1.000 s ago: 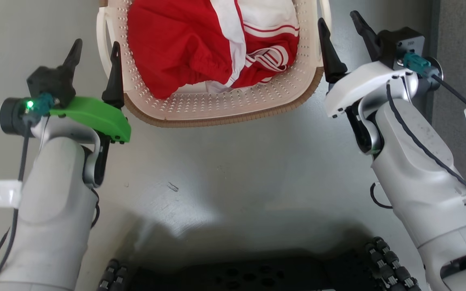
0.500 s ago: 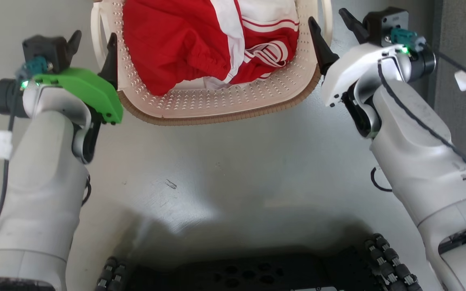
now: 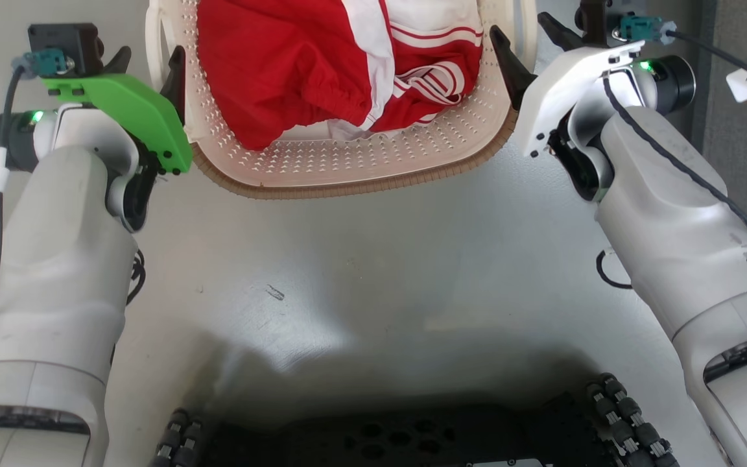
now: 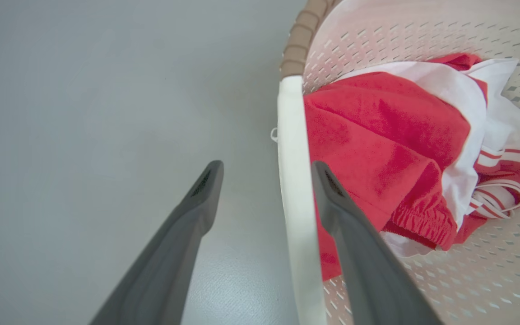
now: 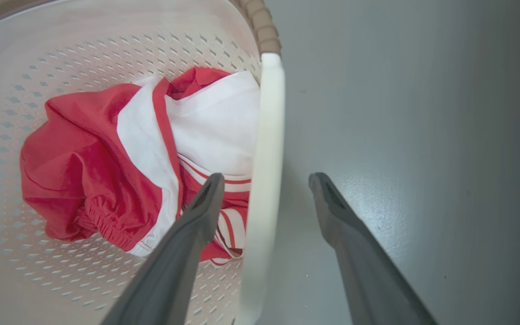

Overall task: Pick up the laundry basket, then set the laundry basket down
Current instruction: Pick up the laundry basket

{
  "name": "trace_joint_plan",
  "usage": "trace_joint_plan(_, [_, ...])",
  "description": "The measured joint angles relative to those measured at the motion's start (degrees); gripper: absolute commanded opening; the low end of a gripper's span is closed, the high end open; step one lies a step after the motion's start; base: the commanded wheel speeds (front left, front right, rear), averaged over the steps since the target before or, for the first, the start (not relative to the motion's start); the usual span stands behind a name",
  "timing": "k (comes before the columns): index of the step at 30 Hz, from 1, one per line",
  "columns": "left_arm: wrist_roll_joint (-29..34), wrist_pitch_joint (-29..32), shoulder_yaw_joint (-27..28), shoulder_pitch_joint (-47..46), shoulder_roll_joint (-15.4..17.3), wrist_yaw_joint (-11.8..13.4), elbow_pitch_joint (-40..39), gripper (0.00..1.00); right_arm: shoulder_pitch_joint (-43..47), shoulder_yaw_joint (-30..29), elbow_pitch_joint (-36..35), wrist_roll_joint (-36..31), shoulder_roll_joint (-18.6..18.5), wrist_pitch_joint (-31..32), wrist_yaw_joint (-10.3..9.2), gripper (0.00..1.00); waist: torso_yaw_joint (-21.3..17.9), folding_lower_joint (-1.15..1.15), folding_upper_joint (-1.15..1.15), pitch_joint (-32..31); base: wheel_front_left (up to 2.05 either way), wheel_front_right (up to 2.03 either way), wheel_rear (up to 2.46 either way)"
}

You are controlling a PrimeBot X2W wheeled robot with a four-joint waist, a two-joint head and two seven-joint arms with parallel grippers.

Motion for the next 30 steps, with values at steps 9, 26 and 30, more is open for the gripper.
trace_joint_plan(9, [-0.6, 2.8, -0.6, -2.6, -0.8, -0.7, 4.0, 0.00, -2.2, 1.6, 2.1, 2.5, 0.0, 1.3, 0.63, 0.00, 0.4, 0.00, 0.00, 0.3, 0.00, 0.00, 0.00])
trace_joint_plan(26, [-1.7, 2.9, -2.0, -4.6, -2.1, -1.1, 9.8, 0.00, -3.2, 4.5, 5.8, 5.4, 0.6, 1.2, 1.47, 0.00, 0.6, 0.00, 0.00, -1.3, 0.00, 0.00, 0.00])
trace_joint_plan(30, [-2.0, 2.4, -2.0, -4.6, -2.3, -1.1, 11.0, 0.00, -3.2, 5.3, 6.5, 6.5, 0.6, 0.7, 1.53, 0.00, 0.6, 0.00, 0.00, -2.4, 0.00, 0.00, 0.00])
